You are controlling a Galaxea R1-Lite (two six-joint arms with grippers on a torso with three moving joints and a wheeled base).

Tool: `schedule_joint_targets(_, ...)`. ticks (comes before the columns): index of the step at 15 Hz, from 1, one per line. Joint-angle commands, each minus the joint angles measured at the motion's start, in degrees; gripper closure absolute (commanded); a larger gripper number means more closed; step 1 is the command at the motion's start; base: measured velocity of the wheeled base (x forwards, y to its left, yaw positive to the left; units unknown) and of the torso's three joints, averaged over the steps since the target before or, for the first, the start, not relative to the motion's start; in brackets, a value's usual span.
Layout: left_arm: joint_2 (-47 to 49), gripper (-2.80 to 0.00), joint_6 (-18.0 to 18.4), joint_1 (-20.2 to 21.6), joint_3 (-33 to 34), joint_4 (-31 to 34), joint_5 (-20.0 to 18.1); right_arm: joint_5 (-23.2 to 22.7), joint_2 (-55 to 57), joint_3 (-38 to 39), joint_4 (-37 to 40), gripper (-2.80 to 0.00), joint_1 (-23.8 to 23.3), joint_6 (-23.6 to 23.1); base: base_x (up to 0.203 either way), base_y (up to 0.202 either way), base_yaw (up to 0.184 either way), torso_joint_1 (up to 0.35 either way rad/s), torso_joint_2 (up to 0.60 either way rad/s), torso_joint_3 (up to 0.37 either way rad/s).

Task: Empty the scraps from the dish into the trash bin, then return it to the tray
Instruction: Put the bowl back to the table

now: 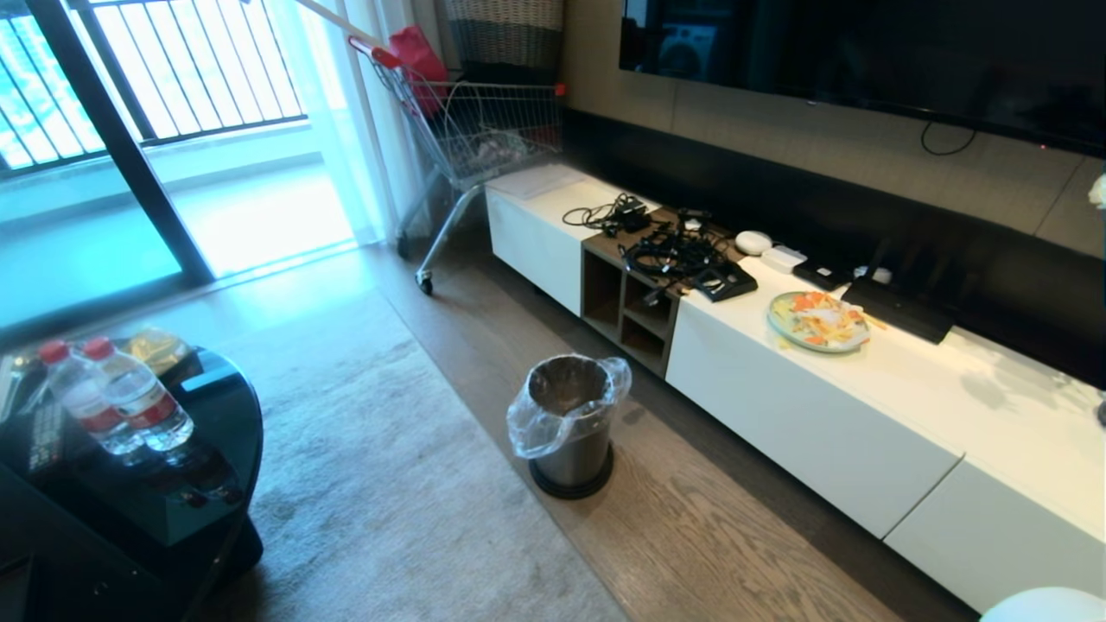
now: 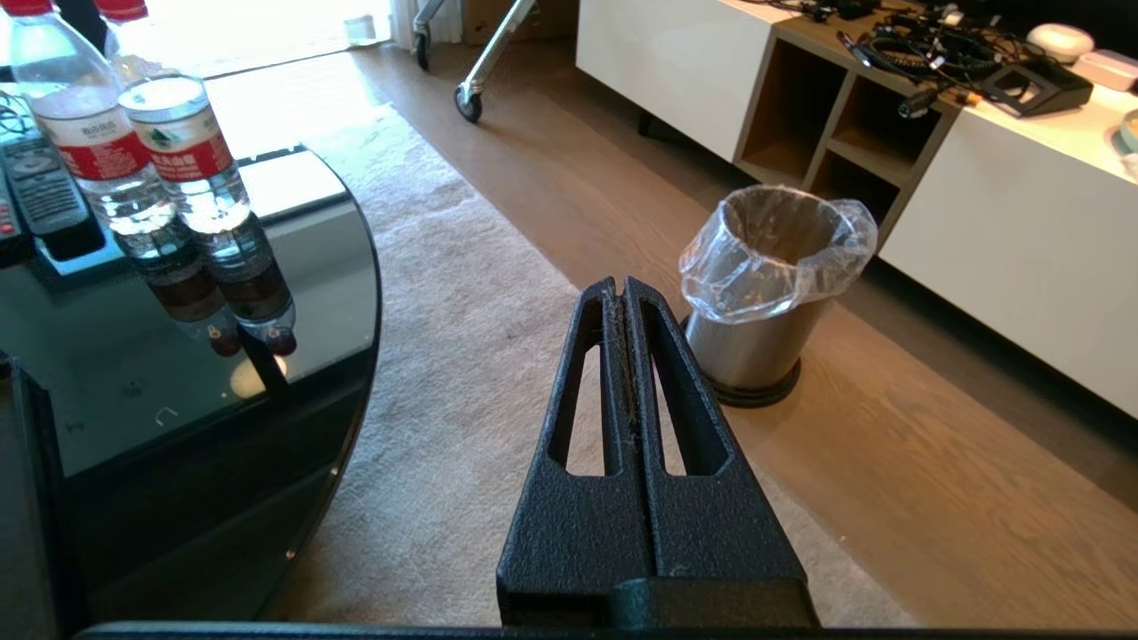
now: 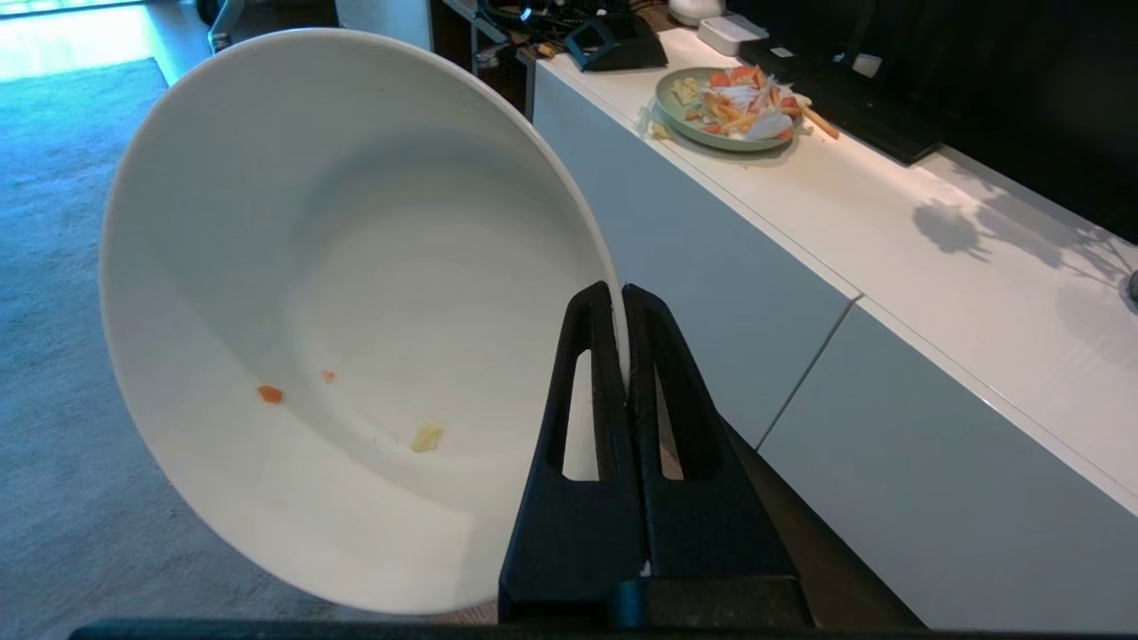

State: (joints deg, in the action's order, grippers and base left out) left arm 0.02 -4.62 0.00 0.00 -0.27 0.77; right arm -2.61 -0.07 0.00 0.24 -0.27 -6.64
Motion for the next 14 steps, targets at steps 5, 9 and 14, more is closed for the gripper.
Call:
schedule_joint_targets(5, 0.0, 0.00, 0.0, 0.0, 0.0, -0.1, 0.0, 0.1, 0.1, 0.0, 0.0, 0.00, 0.0, 0.1, 0.000, -0.006, 0.129, 0.003, 0.00, 0.002)
schedule_joint_targets(9, 0.0, 0.00, 0.0, 0.0, 0.0, -0.1, 0.0, 0.1, 0.1, 0.0, 0.0, 0.00, 0.0, 0.5, 0.000, -0.011, 0.169, 0.003, 0.00, 0.004)
schedule_joint_targets(14, 0.0, 0.00, 0.0, 0.0, 0.0, -0.1, 0.0, 0.1, 0.1, 0.0, 0.0, 0.00, 0.0, 1.1, 0.001, -0.011, 0.168, 0.002, 0.00, 0.002)
